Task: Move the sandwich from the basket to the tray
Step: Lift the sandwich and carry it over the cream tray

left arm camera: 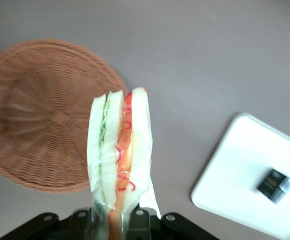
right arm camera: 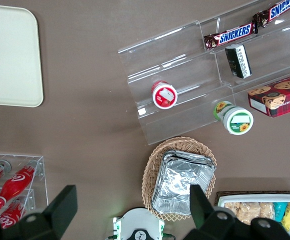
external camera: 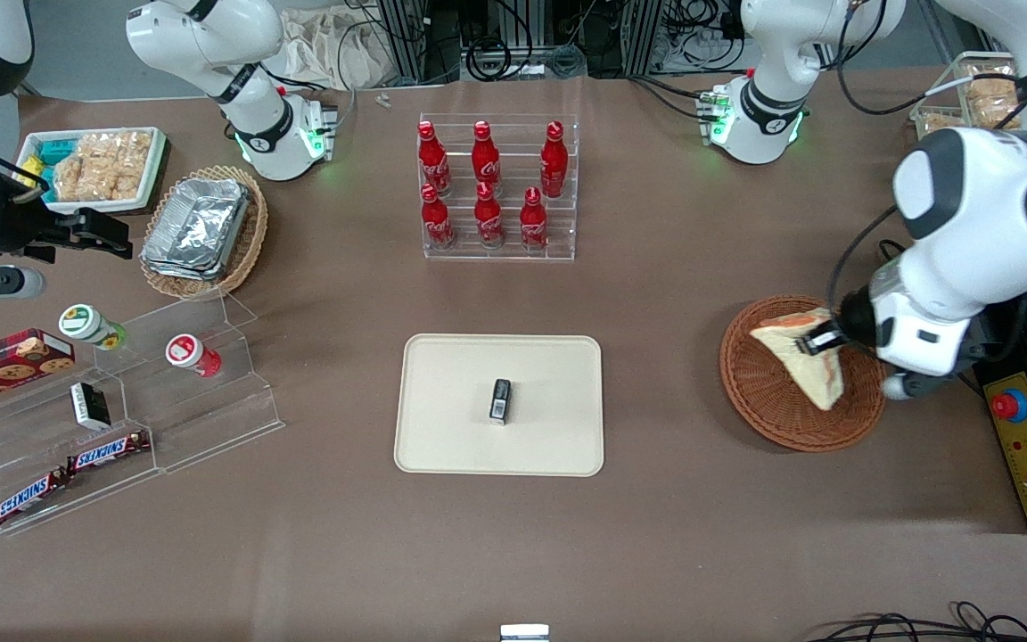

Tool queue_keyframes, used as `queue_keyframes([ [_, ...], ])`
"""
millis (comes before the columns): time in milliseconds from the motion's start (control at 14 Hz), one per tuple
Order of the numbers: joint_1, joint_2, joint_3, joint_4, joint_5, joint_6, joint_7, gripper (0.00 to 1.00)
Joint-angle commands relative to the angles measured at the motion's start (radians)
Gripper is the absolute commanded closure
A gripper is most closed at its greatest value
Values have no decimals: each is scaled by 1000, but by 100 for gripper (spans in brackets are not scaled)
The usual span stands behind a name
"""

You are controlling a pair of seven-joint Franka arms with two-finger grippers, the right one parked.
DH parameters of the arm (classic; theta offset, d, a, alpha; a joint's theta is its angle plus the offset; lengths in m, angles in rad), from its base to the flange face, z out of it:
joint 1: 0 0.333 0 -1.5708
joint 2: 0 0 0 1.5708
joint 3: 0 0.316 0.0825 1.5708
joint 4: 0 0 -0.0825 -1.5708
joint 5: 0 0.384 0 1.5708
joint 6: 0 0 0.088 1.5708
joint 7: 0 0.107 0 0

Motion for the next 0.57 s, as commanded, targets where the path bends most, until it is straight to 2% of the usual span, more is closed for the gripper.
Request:
queue_keyframes([
  [0, -30, 88, -105, 68, 9, -14, -54, 100],
  [286, -222, 309, -124, 241, 86, -3, -196, 100],
  [500, -305, 462, -125, 295, 269, 167, -379, 100],
])
